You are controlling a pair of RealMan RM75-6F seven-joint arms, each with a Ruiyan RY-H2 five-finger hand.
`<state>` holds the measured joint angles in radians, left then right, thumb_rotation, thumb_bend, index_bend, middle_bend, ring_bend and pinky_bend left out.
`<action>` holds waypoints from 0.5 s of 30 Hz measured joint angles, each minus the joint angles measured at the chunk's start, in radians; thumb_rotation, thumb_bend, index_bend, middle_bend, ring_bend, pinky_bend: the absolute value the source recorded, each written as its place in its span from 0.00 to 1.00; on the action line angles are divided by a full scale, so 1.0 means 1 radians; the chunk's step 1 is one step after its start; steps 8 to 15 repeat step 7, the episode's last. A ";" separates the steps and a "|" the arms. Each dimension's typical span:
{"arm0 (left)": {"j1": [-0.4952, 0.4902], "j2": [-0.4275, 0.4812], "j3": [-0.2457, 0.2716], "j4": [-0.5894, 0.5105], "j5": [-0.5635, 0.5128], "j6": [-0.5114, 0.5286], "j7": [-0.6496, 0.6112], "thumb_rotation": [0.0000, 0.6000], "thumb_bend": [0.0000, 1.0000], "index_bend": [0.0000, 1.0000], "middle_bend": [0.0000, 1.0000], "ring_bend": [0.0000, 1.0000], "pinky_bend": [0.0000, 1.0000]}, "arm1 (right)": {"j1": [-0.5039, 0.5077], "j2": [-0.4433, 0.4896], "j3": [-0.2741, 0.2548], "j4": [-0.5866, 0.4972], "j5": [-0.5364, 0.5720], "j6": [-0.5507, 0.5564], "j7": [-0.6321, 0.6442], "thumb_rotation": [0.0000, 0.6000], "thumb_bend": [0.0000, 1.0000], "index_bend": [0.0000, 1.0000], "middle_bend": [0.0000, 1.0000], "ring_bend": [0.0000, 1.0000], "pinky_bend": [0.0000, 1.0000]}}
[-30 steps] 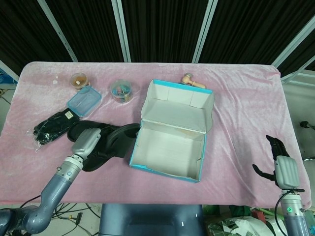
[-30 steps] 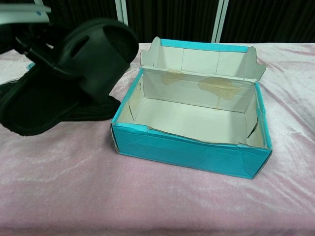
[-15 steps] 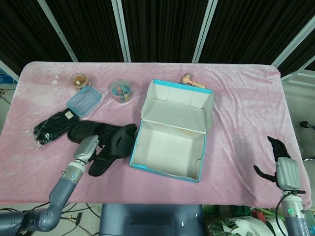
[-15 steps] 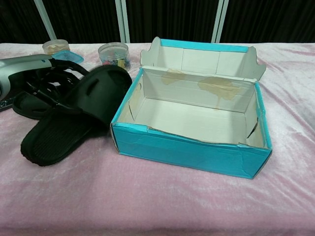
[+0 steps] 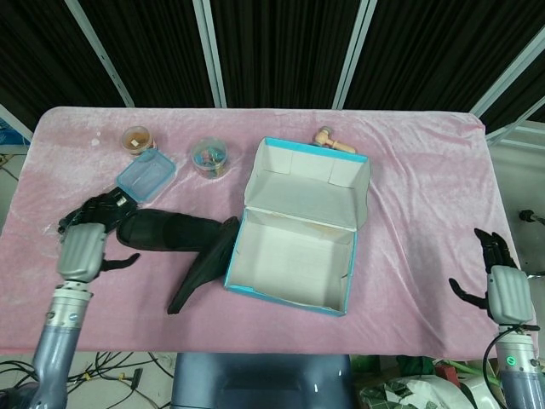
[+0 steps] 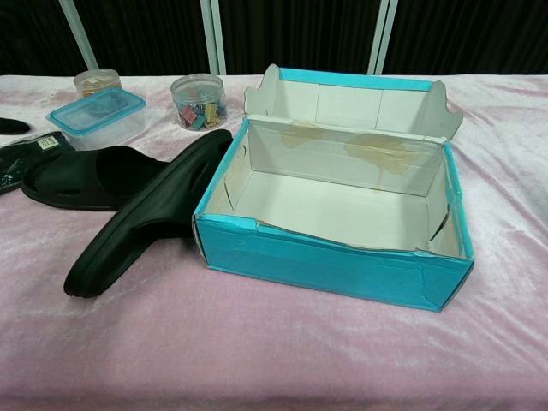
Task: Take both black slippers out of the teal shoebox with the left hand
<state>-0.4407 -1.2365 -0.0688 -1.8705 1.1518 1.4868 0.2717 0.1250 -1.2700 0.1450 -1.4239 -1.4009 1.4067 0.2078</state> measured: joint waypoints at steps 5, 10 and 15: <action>0.153 0.117 0.070 -0.028 0.040 0.125 0.022 1.00 0.00 0.07 0.15 0.00 0.01 | -0.007 0.016 0.008 -0.021 0.018 0.019 -0.082 1.00 0.15 0.01 0.09 0.04 0.26; 0.205 0.129 0.091 -0.024 0.058 0.160 -0.009 1.00 0.00 0.08 0.15 0.00 0.01 | -0.010 0.019 0.008 -0.035 0.025 0.023 -0.100 1.00 0.15 0.01 0.09 0.04 0.26; 0.205 0.129 0.091 -0.024 0.058 0.160 -0.009 1.00 0.00 0.08 0.15 0.00 0.01 | -0.010 0.019 0.008 -0.035 0.025 0.023 -0.100 1.00 0.15 0.01 0.09 0.04 0.26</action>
